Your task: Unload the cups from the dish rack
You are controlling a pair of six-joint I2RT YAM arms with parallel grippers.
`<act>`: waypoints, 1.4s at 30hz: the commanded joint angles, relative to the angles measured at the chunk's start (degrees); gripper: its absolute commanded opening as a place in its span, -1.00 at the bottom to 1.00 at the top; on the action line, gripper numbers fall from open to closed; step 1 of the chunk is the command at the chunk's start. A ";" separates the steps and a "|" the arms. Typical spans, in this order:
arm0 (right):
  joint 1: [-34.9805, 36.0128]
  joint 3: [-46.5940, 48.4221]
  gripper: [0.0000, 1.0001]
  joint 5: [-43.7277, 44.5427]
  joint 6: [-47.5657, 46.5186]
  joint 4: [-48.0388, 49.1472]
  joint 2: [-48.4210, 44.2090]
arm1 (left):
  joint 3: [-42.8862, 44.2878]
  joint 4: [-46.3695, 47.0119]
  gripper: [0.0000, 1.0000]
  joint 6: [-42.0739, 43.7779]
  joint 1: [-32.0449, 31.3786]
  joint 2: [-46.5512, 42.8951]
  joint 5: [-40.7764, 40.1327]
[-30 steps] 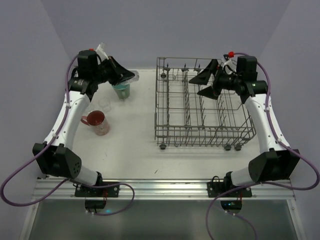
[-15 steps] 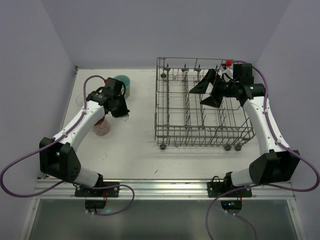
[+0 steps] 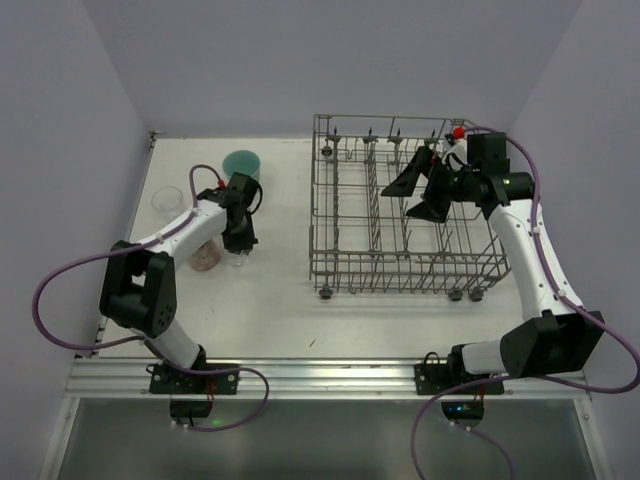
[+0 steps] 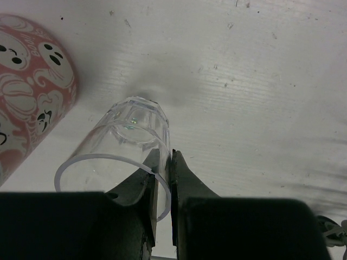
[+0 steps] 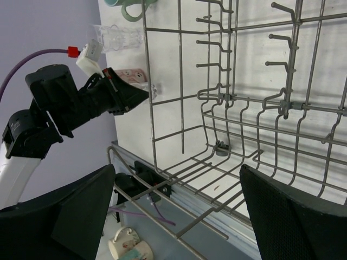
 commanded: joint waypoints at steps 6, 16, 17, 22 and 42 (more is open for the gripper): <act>0.52 0.47 0.98 1.75 -0.98 -1.94 -1.00 | 1.15 1.87 -0.89 2.27 -0.20 3.09 -2.41; 0.61 -0.32 0.98 2.46 -0.98 -1.94 -1.62 | 1.07 2.49 -0.40 2.80 -0.20 4.24 -3.29; 0.61 -0.32 0.98 2.54 -1.07 -1.85 -1.62 | 0.98 2.49 -0.34 2.80 -0.20 4.15 -3.29; 0.96 -0.50 0.98 3.16 -1.42 -1.94 -1.70 | 2.03 1.79 -0.05 2.45 -0.20 2.75 -4.34; 1.32 -6.90 0.98 9.49 -7.04 -3.35 -9.17 | 11.88 0.03 0.23 -0.98 -0.20 -11.48 9.09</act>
